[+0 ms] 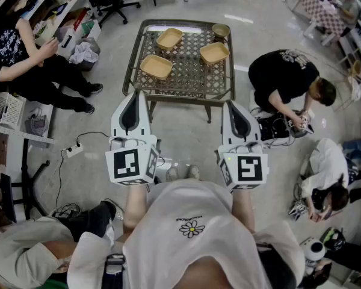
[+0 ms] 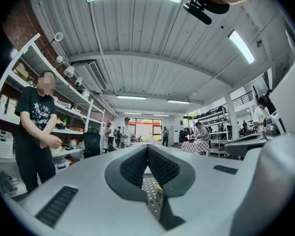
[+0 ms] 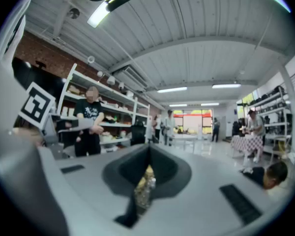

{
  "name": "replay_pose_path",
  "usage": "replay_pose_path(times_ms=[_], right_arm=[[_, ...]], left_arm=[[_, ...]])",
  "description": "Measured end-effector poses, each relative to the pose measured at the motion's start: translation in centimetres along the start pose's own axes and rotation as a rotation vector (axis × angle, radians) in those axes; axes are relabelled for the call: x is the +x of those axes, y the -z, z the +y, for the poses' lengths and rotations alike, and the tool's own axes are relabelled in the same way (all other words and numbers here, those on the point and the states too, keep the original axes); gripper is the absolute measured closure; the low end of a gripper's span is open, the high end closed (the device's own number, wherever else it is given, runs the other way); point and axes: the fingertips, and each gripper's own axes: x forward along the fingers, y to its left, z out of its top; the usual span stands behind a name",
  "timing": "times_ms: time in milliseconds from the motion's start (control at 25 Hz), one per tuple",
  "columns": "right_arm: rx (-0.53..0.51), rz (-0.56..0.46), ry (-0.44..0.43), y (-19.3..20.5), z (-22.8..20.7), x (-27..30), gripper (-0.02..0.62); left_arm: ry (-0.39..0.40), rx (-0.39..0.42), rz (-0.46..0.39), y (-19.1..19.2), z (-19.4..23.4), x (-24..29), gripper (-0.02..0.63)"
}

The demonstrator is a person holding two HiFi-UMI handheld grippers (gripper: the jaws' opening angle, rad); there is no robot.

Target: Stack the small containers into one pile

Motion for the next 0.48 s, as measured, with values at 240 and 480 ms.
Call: replay_pose_path(times_ms=[240,480], right_arm=[[0.009,0.004,-0.02,0.8,-0.1,0.3,0.565],[0.026,0.007,-0.061,1.2,0.9,0.4,0.565]], left_arm=[[-0.003,-0.004,0.007,0.7,-0.5,0.3,0.581],[-0.024,0.0,0.012,0.9,0.0,-0.2,0.581]])
